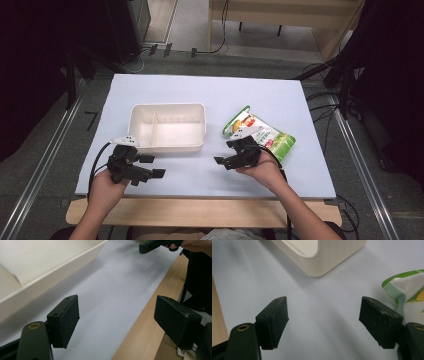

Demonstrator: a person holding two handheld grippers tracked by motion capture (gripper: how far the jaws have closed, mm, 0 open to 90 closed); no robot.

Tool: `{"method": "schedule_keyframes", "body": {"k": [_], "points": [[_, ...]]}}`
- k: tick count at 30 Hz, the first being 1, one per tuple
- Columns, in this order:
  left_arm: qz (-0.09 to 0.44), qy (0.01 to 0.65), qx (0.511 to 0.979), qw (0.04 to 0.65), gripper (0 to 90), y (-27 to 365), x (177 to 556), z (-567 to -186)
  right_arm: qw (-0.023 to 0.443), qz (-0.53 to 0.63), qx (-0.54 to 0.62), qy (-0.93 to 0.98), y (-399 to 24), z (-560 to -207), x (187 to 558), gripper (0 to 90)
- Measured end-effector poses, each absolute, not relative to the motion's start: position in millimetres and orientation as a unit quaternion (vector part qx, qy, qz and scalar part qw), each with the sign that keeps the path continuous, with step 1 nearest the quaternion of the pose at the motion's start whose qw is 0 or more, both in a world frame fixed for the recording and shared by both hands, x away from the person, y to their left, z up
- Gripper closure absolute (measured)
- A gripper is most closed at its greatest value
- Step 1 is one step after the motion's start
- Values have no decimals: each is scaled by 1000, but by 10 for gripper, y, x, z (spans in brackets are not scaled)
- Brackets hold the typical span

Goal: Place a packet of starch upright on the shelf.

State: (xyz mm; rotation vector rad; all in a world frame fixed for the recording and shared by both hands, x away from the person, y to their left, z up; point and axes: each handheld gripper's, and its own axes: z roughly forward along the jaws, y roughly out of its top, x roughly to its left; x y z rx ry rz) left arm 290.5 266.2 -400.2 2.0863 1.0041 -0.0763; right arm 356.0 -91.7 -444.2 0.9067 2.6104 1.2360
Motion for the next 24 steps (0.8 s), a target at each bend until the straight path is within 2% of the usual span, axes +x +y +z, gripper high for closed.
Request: {"method": "schedule_keyframes", "body": {"k": [7, 12, 21, 24], "points": [[-31, 397, 826, 399, 212, 2662, 2906, -4003, 60, 407, 298, 861, -930, -4436, 3563, 271], [-31, 397, 826, 399, 212, 2660, 2905, -4003, 59, 401, 298, 864, -952, -4423, 3566, 362], [-33, 387, 830, 400, 212, 2609, 2926, -3994, 53, 400, 303, 863, -1030, -4415, 3572, 468], [-34, 387, 831, 398, 212, 2591, 2943, -4001, 47, 397, 315, 861, -1073, -4411, 3584, 478]]}}
